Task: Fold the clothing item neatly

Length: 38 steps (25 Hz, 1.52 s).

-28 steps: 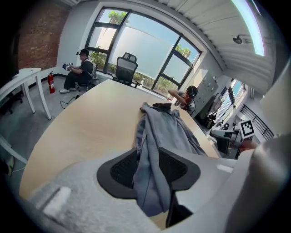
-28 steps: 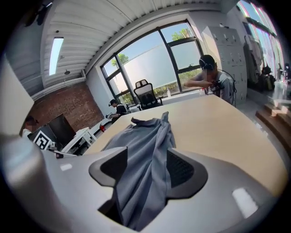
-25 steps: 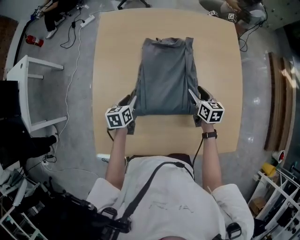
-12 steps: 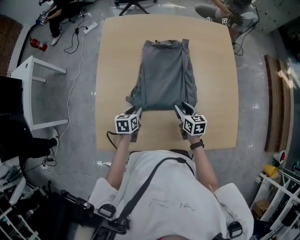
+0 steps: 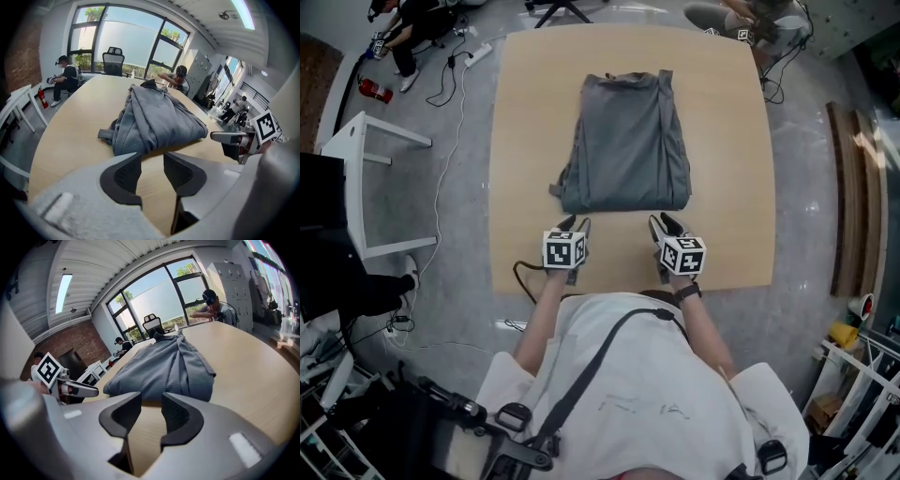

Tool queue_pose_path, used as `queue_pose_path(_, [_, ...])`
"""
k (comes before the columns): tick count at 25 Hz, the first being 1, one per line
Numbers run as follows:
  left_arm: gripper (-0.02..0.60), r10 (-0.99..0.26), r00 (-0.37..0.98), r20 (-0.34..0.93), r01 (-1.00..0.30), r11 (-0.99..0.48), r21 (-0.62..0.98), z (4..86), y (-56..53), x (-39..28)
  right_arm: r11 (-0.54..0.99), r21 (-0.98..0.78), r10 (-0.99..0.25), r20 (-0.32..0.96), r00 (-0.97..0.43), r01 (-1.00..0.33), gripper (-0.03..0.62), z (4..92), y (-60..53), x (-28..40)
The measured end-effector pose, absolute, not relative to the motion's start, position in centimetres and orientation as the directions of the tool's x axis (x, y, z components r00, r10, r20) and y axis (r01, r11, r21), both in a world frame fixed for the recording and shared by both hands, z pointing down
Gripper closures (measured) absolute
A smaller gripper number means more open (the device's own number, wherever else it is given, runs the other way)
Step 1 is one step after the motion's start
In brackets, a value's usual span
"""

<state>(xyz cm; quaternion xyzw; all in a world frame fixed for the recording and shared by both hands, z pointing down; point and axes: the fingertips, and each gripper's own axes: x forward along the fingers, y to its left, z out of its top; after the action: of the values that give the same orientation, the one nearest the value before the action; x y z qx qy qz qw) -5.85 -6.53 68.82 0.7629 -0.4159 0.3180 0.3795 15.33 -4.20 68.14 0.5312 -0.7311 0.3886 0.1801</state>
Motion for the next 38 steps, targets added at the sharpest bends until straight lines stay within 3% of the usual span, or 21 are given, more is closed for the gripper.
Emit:
queue_pose_path(8, [0.428, -0.426, 0.348, 0.835, -0.917, -0.340, 0.209, 70.9, -7.9, -10.9, 0.012, -0.326, -0.664, 0.704, -0.252, -0.945, 0.465, 70.1, -4.2, 22.3])
queue_pose_path(13, [0.426, -0.424, 0.369, 0.827, -0.901, -0.381, 0.207, 70.8, -9.2, -10.9, -0.013, -0.311, -0.674, 0.704, -0.221, -0.950, 0.465, 70.4, -4.9, 26.9])
queue_pose_path(20, [0.430, -0.385, 0.388, 0.837, -0.896, -0.371, 0.245, 71.8, -9.6, -10.6, 0.010, -0.358, -0.668, 0.693, -0.273, -0.934, 0.465, 71.2, -6.9, 24.5])
queue_pose_path(22, [0.522, -0.396, 0.371, 0.840, -0.907, -0.349, 0.236, 71.8, -9.8, -10.6, 0.022, -0.368, -0.653, 0.699, -0.292, -0.929, 0.476, 71.8, -7.2, 23.4])
queue_pose_path(23, [0.567, -0.399, 0.365, 0.841, -0.910, -0.343, 0.232, 71.8, -9.9, -10.6, 0.025, -0.380, -0.647, 0.699, -0.305, -0.924, 0.520, 72.1, -7.3, 23.0])
queue_pose_path(24, [0.572, -0.398, 0.362, 0.843, -0.911, -0.341, 0.231, 71.8, -9.9, -10.5, 0.023, -0.392, -0.643, 0.698, -0.314, -0.920, 0.553, 72.2, -7.3, 22.7])
queue_pose_path(27, [0.574, -0.391, 0.364, 0.845, -0.909, -0.348, 0.230, 72.0, -10.0, -10.4, 0.004, -0.393, -0.631, 0.712, -0.307, -0.919, 0.566, 72.8, -7.4, 22.6])
queue_pose_path(38, [0.578, -0.454, 0.330, 0.828, -0.936, -0.270, 0.225, 70.6, -10.8, -15.0, -0.026, -0.386, -0.655, 0.704, -0.276, -0.922, 0.572, 71.0, -6.3, 27.8])
